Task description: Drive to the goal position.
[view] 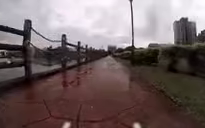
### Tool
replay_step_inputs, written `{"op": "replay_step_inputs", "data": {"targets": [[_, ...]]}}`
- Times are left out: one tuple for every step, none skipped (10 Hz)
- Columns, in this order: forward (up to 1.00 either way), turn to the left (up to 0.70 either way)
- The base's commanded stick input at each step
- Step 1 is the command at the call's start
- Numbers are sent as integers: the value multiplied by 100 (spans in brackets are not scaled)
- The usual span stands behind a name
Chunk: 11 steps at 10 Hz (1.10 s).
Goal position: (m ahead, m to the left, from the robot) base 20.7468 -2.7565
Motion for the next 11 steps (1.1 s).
{"op": "replay_step_inputs", "data": {"targets": [[50,0],[50,0],[50,0],[50,0],[50,0],[50,0],[50,0],[50,0],[50,0],[50,0],[50,0]]}}
